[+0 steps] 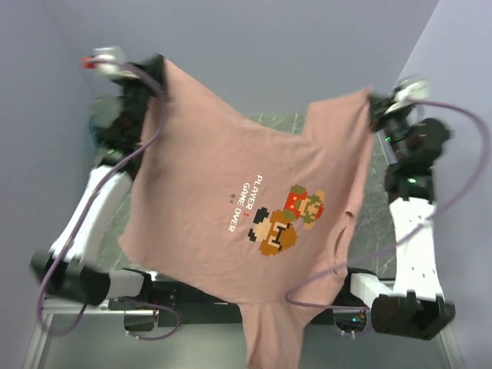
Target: Fold and stack the t-shirts
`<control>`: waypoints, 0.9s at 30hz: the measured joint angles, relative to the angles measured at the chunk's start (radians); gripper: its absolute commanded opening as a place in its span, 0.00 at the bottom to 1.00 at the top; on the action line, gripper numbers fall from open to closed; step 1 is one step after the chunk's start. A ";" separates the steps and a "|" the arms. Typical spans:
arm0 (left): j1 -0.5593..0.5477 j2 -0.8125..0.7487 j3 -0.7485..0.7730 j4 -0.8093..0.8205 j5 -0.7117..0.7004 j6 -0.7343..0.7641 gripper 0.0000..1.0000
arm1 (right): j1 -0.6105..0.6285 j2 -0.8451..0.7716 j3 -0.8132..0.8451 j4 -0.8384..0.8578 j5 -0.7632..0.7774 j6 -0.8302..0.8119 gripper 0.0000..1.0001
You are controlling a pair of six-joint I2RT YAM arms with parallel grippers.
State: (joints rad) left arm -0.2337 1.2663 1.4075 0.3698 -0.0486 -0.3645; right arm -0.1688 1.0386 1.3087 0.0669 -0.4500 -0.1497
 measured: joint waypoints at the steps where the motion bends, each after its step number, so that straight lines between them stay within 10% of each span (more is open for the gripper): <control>1: 0.000 0.048 -0.023 0.010 0.004 0.001 0.00 | -0.002 0.019 -0.117 0.038 -0.002 -0.008 0.00; 7: -0.012 0.561 -0.023 -0.043 0.026 0.003 0.00 | -0.039 0.236 -0.507 0.218 0.001 -0.102 0.00; 13: -0.051 0.967 0.229 -0.245 0.006 0.020 0.00 | -0.095 0.489 -0.483 0.292 0.030 -0.204 0.00; 27: -0.020 1.054 0.504 -0.346 -0.187 0.001 0.00 | -0.066 0.787 -0.080 0.228 0.158 -0.223 0.00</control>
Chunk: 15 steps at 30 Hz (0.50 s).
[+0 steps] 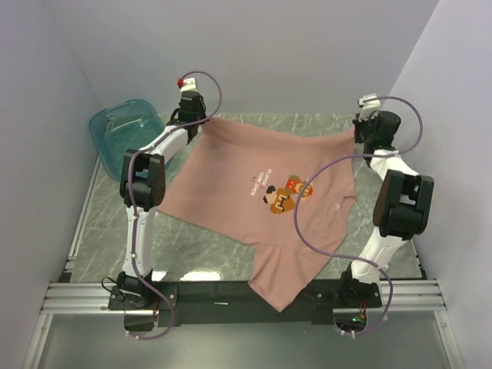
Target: Fold and stack the t-shirts
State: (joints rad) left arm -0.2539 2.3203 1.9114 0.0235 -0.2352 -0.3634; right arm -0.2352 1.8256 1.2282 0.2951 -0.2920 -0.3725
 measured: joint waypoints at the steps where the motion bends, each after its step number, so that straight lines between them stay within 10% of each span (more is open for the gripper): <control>1: 0.008 0.002 0.001 -0.005 -0.008 -0.002 0.00 | 0.016 0.025 0.040 -0.013 0.015 0.001 0.00; 15: 0.057 0.068 0.045 -0.055 -0.025 -0.010 0.00 | 0.114 0.176 0.278 -0.094 0.097 0.051 0.00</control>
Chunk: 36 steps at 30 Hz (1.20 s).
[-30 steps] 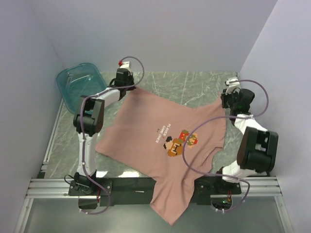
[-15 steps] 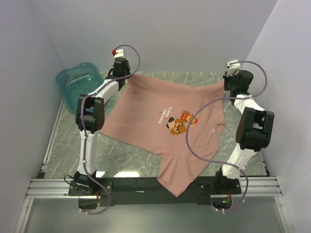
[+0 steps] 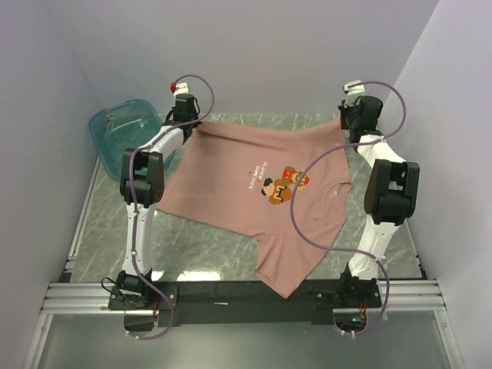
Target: Fold and stack the t-shirts
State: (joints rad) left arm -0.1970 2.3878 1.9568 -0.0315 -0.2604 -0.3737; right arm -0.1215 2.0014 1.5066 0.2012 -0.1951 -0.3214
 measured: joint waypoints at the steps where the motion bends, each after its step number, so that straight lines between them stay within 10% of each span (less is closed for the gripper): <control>1: 0.001 0.004 0.003 -0.001 0.000 -0.005 0.00 | -0.001 -0.003 -0.004 0.000 -0.001 0.003 0.00; 36: 0.015 -0.014 -0.152 0.203 0.090 0.003 0.00 | -0.001 -0.321 -0.345 -0.068 -0.109 0.062 0.00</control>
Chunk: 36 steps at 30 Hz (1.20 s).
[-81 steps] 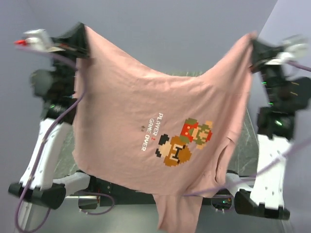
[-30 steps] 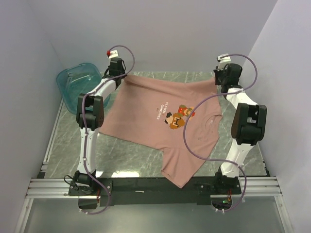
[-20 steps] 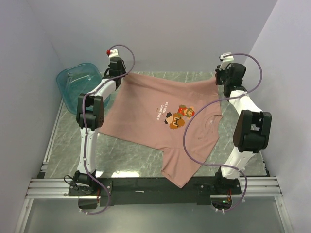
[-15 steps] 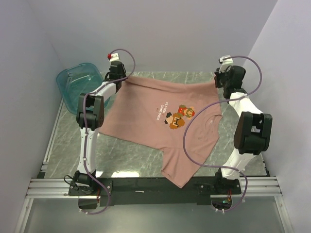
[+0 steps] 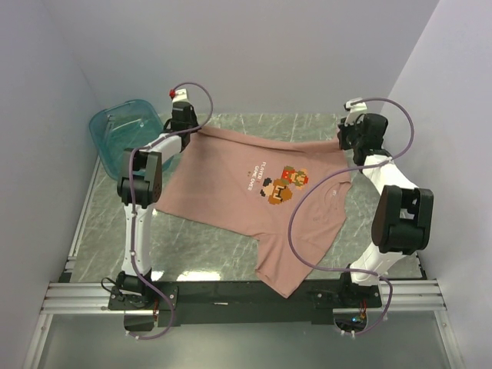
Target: Fold and stack the t-shirts
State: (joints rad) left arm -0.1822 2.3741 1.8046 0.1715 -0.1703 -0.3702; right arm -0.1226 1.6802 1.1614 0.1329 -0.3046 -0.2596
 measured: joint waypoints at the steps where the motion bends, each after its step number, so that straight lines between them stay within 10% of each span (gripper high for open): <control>1: 0.000 -0.008 -0.009 0.005 0.003 0.003 0.00 | 0.000 -0.006 -0.005 0.000 0.000 0.000 0.00; 36: 0.011 -0.128 -0.201 0.048 0.050 0.014 0.04 | 0.000 -0.094 -0.172 -0.006 -0.008 -0.030 0.00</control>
State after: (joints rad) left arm -0.1715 2.2459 1.6035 0.2195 -0.1207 -0.3561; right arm -0.1230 1.5860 0.9890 0.1265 -0.3122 -0.2893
